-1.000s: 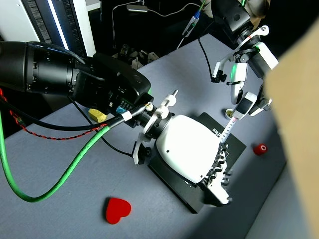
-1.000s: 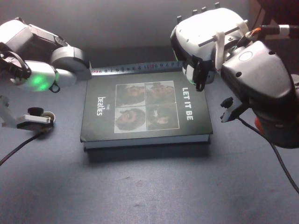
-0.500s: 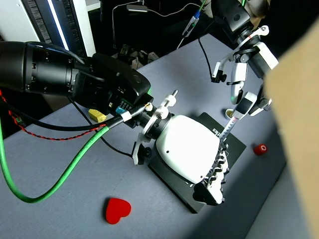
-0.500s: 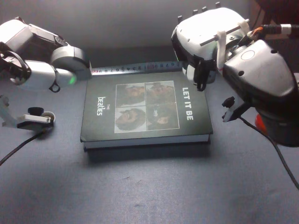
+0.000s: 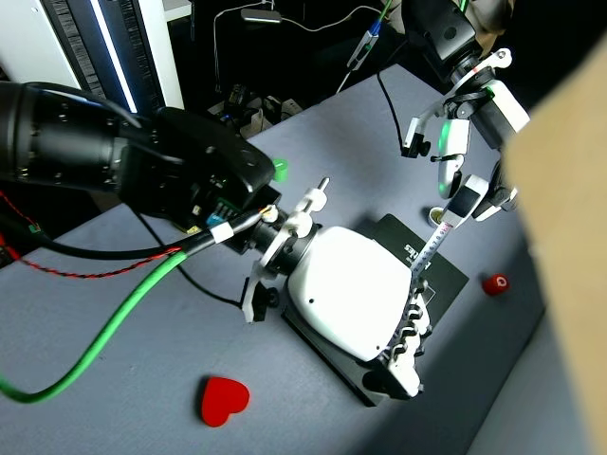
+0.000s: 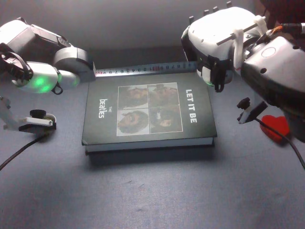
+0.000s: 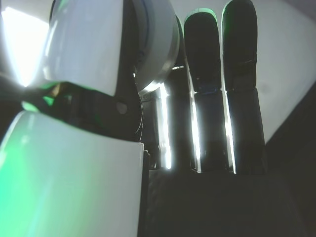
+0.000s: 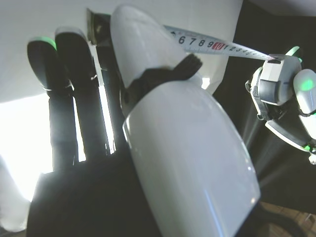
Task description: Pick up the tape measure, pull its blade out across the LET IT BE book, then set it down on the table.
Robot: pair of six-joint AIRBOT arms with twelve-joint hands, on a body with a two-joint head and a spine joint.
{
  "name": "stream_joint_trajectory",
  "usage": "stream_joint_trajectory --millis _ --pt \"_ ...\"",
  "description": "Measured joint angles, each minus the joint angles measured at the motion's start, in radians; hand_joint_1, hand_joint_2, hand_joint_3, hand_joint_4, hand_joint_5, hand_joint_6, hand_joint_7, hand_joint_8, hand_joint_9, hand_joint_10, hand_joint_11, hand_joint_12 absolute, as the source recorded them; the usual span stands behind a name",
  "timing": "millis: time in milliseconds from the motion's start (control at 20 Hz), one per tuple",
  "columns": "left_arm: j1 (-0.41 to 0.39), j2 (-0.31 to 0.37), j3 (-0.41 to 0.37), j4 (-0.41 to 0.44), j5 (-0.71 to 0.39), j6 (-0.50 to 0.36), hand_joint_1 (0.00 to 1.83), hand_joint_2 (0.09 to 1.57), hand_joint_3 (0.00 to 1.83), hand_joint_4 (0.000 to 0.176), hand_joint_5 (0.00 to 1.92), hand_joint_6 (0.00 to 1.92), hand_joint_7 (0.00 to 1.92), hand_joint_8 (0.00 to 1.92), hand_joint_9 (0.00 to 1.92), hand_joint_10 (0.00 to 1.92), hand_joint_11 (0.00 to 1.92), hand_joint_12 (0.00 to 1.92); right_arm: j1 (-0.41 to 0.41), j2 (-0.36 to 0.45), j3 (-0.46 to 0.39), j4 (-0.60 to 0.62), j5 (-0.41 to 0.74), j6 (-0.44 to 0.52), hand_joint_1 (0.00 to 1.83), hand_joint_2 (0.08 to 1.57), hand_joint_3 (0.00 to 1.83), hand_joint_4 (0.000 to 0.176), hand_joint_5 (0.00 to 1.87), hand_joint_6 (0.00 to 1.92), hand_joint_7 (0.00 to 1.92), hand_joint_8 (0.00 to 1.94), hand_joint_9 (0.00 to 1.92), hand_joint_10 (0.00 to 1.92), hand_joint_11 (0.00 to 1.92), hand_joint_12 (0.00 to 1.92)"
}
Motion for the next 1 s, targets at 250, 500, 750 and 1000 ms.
stream_joint_trajectory --millis 250,500,750,1000 --pt "0.0 0.005 -0.001 0.001 0.0 -0.004 1.38 1.08 0.0 0.0 1.09 0.67 0.99 0.91 0.96 1.18 0.84 0.93 0.0 0.047 -0.005 -0.005 -0.045 0.0 1.34 1.21 0.0 0.0 0.73 1.31 0.81 1.21 0.75 1.49 0.55 1.54" --pt "0.0 0.005 -0.003 0.001 -0.001 -0.005 1.38 1.08 0.0 0.0 1.12 0.63 0.99 0.9 0.97 1.18 0.85 0.93 0.0 0.105 -0.008 -0.008 -0.098 0.0 1.34 1.21 0.0 0.0 0.72 1.29 0.84 1.2 0.73 1.5 0.58 1.54" --pt "0.0 0.006 -0.003 0.0 -0.005 -0.011 1.38 1.08 0.0 0.0 1.12 0.61 1.0 0.91 0.97 1.18 0.86 0.93 0.0 0.161 -0.014 -0.05 -0.143 0.0 1.34 1.21 0.0 0.0 0.72 1.29 0.84 1.2 0.74 1.49 0.6 1.54" --pt "0.0 0.016 -0.01 -0.006 -0.007 -0.011 1.39 1.07 0.0 0.0 1.11 0.62 1.04 0.85 0.97 1.17 0.85 0.94 0.0 0.208 -0.032 -0.057 -0.169 -0.013 1.34 1.2 0.0 0.0 0.73 1.29 0.82 1.2 0.76 1.47 0.59 1.5"
